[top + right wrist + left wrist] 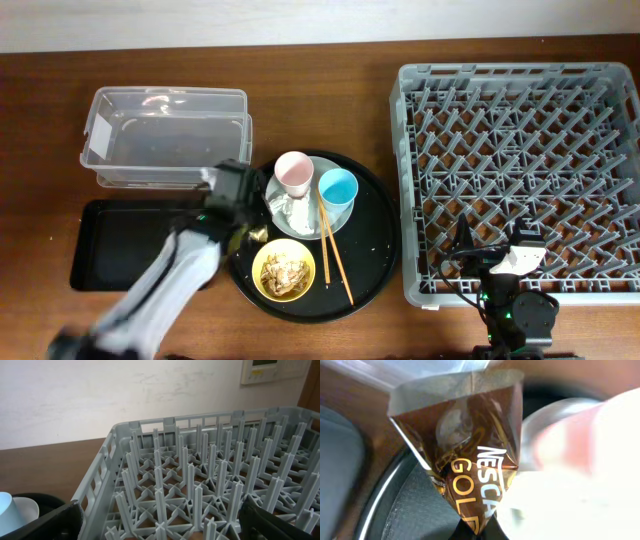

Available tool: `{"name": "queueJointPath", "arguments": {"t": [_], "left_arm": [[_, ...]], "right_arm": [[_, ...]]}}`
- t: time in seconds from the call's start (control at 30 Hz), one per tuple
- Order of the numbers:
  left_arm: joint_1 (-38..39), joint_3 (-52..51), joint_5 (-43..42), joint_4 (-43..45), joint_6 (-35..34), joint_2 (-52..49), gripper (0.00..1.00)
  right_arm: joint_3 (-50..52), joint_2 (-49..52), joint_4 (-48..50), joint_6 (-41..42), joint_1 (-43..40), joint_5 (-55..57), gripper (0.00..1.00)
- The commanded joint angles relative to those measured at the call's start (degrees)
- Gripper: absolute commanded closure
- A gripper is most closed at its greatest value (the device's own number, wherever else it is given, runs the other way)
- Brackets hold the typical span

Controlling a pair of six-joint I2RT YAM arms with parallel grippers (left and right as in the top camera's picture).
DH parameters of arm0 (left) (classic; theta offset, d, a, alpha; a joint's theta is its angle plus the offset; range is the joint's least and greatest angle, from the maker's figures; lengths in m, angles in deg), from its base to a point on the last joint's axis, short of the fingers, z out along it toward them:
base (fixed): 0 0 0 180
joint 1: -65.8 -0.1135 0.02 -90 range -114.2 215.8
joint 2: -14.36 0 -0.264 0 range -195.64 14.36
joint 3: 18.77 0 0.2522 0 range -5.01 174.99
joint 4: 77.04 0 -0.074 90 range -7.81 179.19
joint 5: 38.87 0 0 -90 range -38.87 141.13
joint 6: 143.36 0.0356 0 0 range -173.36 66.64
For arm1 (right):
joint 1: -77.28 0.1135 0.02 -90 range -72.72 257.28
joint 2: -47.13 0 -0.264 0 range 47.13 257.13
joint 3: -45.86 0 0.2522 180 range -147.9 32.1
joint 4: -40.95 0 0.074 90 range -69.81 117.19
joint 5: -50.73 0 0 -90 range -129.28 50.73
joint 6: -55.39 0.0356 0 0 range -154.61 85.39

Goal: Sort waste into correct bins and load items into the dishwasher rack
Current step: 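Grasp the sachet with the left gripper and drop it into the clear bin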

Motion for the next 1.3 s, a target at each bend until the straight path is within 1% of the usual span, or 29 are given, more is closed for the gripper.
{"name": "queueJointPath", "arguments": {"t": [0.0,0.03,0.07,0.1,0.13,0.17,0.23,0.33,0.37,0.4,0.43,0.47,0.5,0.53,0.57,0.67,0.7,0.73,0.83,0.93,1.03,1.07,1.13,1.17,1.2,1.23,1.27], "left_arm": [[0.2,0.0,-0.6,-1.8,1.6,18.8,1.00],[0.2,0.1,1.0,-1.4,3.7,26.6,1.00],[0.2,0.1,4.5,-1.2,3.7,31.0,1.00],[0.2,0.1,11.0,0.1,6.2,35.4,0.99],[0.2,0.1,13.5,3.0,11.6,36.5,1.00],[-1.0,1.4,13.2,5.5,14.1,35.8,1.00],[-6.2,8.7,8.3,5.0,16.6,28.6,1.00],[-14.2,20.6,2.8,2.4,17.8,11.6,0.99],[-16.1,22.9,1.0,2.3,17.7,5.9,0.99],[-18.9,25.0,-3.6,2.4,17.6,-3.7,0.99],[-20.6,25.1,-6.2,3.0,17.4,-9.1,1.00],[-22.2,25.1,-6.7,4.4,17.4,-16.0,0.99],[-22.5,25.1,-6.7,5.3,17.5,-18.2,0.95],[-22.6,25.1,-6.7,6.1,17.5,-19.9,0.86],[-22.6,25.1,-6.7,6.4,17.5,-20.8,0.81],[-22.6,25.1,-6.3,6.9,17.5,-20.9,0.24],[-22.6,25.1,-6.8,6.4,17.5,-20.5,0.08],[-22.5,25.1,-7.4,5.3,17.5,-19.3,0.01],[-21.0,25.1,-13.4,-3.0,17.5,-4.8,0.01],[-18.4,25.1,-14.1,-13.2,17.5,9.9,0.01],[-17.2,25.1,-14.2,-24.7,17.5,18.2,0.01],[-17.0,25.1,-14.2,-29.4,17.5,19.8,0.01],[-15.4,24.8,-14.3,-34.4,17.5,19.3,0.01],[-12.7,24.5,-14.3,-36.4,17.5,18.2,0.01],[-8.0,24.1,-13.9,-36.6,17.5,16.6,0.01],[-5.0,23.7,-12.8,-36.0,17.5,15.4,0.04],[-0.5,23.4,-9.4,-35.9,17.5,12.8,0.21]], "right_arm": [[0.3,-0.4,-0.3,0.3,-0.2,0.3,0.02],[0.3,-0.4,-0.3,0.3,-0.2,0.3,0.02],[0.3,-0.4,-0.3,0.3,-0.2,0.3,0.02],[0.3,-0.4,-0.3,0.3,-0.2,0.3,0.02],[0.3,-0.4,-0.3,0.3,-0.2,0.3,0.02],[0.3,-0.4,-0.3,0.3,-0.2,0.3,0.02],[0.3,-0.4,-0.3,0.3,-0.2,0.3,0.02],[0.3,-0.4,-0.3,0.3,-0.2,0.3,0.02],[0.3,-0.4,-0.3,0.3,-0.2,0.3,0.02],[0.3,-0.4,-0.3,0.3,-0.2,0.3,0.02],[0.3,-0.4,-0.3,0.3,-0.2,0.3,0.02],[0.3,-0.4,-0.3,0.3,-0.2,0.3,0.02],[0.3,-0.4,-0.3,0.3,-0.2,0.3,0.02],[0.3,-0.4,-0.3,0.3,-0.2,0.3,0.02],[0.3,-0.4,-0.3,0.3,-0.2,0.3,0.01],[0.3,-0.4,-0.3,0.3,-0.2,0.3,0.02],[0.3,-0.4,-0.3,0.3,-0.2,0.3,0.02],[0.3,-0.4,-0.3,0.3,-0.2,0.3,0.02],[0.3,-0.4,-0.3,0.3,-0.2,0.3,0.02],[0.3,-0.4,-0.3,0.3,-0.2,0.3,0.02],[0.3,-0.4,-0.3,0.3,-0.2,0.3,0.02],[0.3,-0.4,-0.3,0.3,-0.2,0.3,0.02],[0.3,-0.4,-0.3,0.3,-0.2,0.3,0.02],[0.3,-0.4,-0.3,0.3,-0.2,0.3,0.02],[0.3,-0.4,-0.3,0.3,-0.2,0.3,0.02],[0.3,-0.4,-0.3,0.3,-0.2,0.3,0.02],[0.3,-0.4,-0.3,0.3,-0.2,0.3,0.02]]}}
